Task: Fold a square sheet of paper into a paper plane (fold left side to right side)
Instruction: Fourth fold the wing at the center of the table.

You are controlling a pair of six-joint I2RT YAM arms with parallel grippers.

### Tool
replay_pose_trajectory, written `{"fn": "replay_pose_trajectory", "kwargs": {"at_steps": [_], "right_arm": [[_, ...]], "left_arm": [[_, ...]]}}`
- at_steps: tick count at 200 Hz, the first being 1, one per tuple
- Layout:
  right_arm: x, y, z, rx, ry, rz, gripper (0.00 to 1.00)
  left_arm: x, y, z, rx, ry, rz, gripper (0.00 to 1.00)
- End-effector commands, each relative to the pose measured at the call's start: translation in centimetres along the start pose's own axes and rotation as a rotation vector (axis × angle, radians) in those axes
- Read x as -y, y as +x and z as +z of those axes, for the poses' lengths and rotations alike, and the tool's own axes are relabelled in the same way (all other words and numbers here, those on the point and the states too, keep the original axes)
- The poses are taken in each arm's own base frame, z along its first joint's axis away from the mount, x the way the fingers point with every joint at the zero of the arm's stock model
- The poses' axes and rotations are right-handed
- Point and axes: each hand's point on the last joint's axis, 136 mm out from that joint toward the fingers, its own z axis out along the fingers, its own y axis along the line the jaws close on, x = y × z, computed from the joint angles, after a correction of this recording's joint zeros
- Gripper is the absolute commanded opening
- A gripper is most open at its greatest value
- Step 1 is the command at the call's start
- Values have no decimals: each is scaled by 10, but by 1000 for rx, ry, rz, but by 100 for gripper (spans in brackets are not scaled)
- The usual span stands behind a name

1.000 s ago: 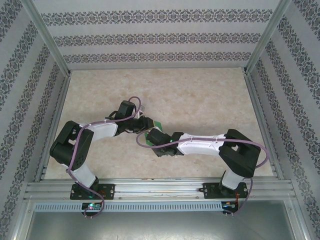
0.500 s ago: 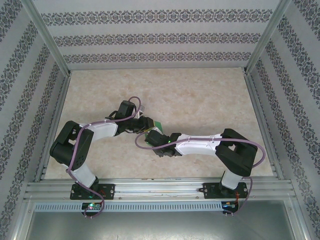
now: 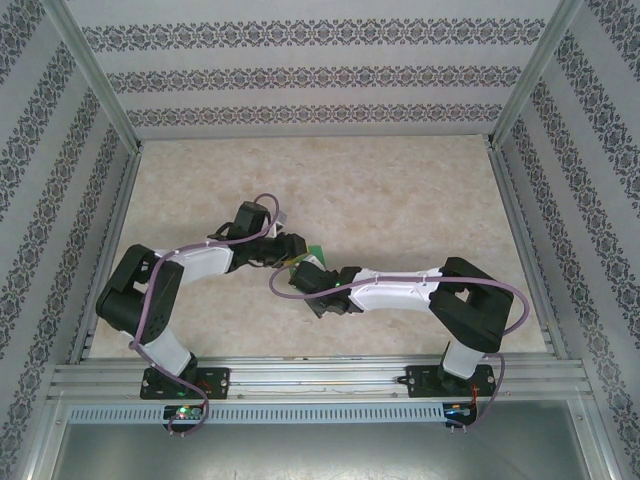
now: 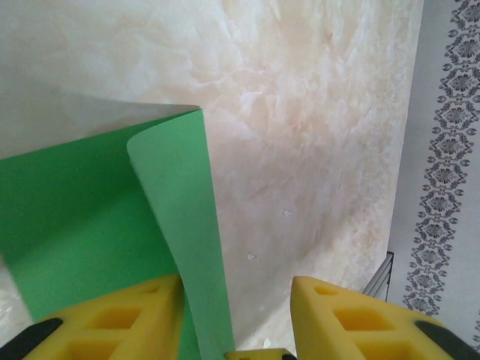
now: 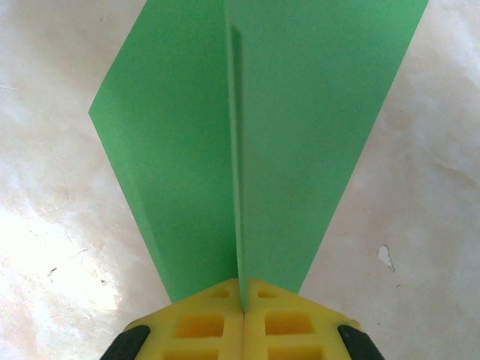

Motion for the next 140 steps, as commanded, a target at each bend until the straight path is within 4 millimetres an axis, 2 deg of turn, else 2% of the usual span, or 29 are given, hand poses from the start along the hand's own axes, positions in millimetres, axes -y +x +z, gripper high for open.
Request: {"fn": "replay_pose_trajectory", "kwargs": {"at_steps": [1, 42, 73, 101, 140], "right_arm": [[0, 5, 1, -10, -4, 15, 0], [-1, 5, 1, -3, -59, 57, 0], [-9, -3, -6, 17, -201, 118, 0], [-14, -8, -11, 25, -373, 216, 0], [-19, -6, -8, -9, -563, 324, 0]], "left_arm": [[-7, -4, -23, 37, -23, 8, 44], [-22, -11, -66, 109, -30, -26, 48], [-33, -12, -92, 145, -28, -51, 48], [-32, -6, -94, 123, -28, -34, 47], [-29, 7, -74, 56, 7, -27, 45]]}}
